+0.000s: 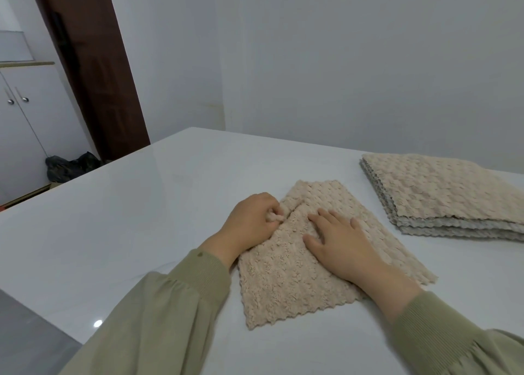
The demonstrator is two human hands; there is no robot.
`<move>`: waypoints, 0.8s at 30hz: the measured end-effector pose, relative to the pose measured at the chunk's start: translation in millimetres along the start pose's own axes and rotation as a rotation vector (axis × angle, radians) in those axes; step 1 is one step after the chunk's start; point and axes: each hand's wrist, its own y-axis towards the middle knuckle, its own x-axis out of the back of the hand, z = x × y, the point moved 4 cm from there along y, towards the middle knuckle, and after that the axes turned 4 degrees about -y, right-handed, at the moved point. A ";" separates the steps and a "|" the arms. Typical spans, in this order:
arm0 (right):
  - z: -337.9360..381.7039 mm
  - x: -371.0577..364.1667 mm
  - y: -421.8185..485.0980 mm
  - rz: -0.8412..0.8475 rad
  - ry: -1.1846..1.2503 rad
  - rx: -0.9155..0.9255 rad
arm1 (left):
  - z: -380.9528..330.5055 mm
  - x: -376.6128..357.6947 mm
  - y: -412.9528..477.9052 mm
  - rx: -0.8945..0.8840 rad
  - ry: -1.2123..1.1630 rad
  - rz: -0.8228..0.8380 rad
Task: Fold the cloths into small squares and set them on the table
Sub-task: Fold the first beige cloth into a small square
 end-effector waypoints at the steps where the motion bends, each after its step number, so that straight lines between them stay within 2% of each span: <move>1: -0.3 0.5 -0.1 -0.009 0.008 -0.004 | -3.3 -0.4 -1.8 -0.008 -0.032 0.015; 4: -0.4 1.3 -0.8 -0.023 0.024 -0.010 | -4.5 -0.8 -2.9 0.090 -0.184 -0.013; 7: 0.5 2.2 -0.9 -0.031 0.028 -0.008 | -1.8 -3.0 -0.3 0.181 -0.134 -0.087; 10: 1.9 3.0 -0.4 -0.045 0.015 -0.004 | 1.2 -6.8 2.5 0.277 -0.183 -0.032; 14: 2.8 3.0 -0.6 -0.041 0.003 -0.003 | -4.8 -7.6 4.2 0.252 -0.204 -0.001; 17: 2.5 3.3 -1.4 -0.043 0.000 0.002 | -8.0 -5.3 1.8 0.226 -0.214 -0.047; 24: 3.1 6.1 -4.5 -0.059 -0.002 0.019 | -4.3 3.5 0.3 0.140 -0.065 -0.148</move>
